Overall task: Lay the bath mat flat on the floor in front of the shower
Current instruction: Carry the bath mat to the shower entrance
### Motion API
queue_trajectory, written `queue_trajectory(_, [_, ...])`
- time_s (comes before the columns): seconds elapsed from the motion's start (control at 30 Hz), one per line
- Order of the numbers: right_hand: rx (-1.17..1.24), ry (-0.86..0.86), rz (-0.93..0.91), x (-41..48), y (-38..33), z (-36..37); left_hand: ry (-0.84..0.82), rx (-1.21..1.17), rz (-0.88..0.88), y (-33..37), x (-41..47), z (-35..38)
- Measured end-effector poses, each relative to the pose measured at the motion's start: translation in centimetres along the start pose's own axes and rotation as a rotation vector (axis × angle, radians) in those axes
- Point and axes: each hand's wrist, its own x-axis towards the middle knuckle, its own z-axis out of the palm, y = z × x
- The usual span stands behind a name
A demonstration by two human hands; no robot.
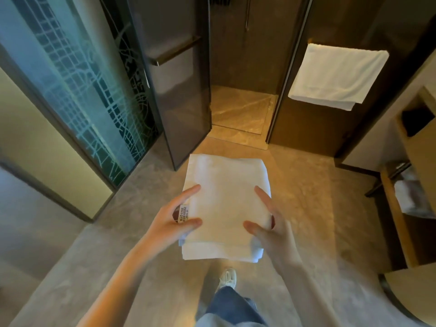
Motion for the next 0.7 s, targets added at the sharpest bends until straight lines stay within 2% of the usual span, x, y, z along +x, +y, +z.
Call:
queue_trajectory(0.3, [0.01, 0.058, -0.058, 13.6, -3.7, -3.9, -0.032, 0.035, 0.024, 4.9, 15.1, 0.6])
queue_trajectory(0.5, [0.007, 0.081, -0.053, 18.9, -3.5, -5.4, -0.048, 0.075, 0.071, 5.6, 21.1, 1.0])
queue_trajectory(0.7, [0.009, 0.115, -0.028, 22.6, -3.1, -5.6, -0.104, 0.101, 0.042, 4.6, 26.1, 0.7])
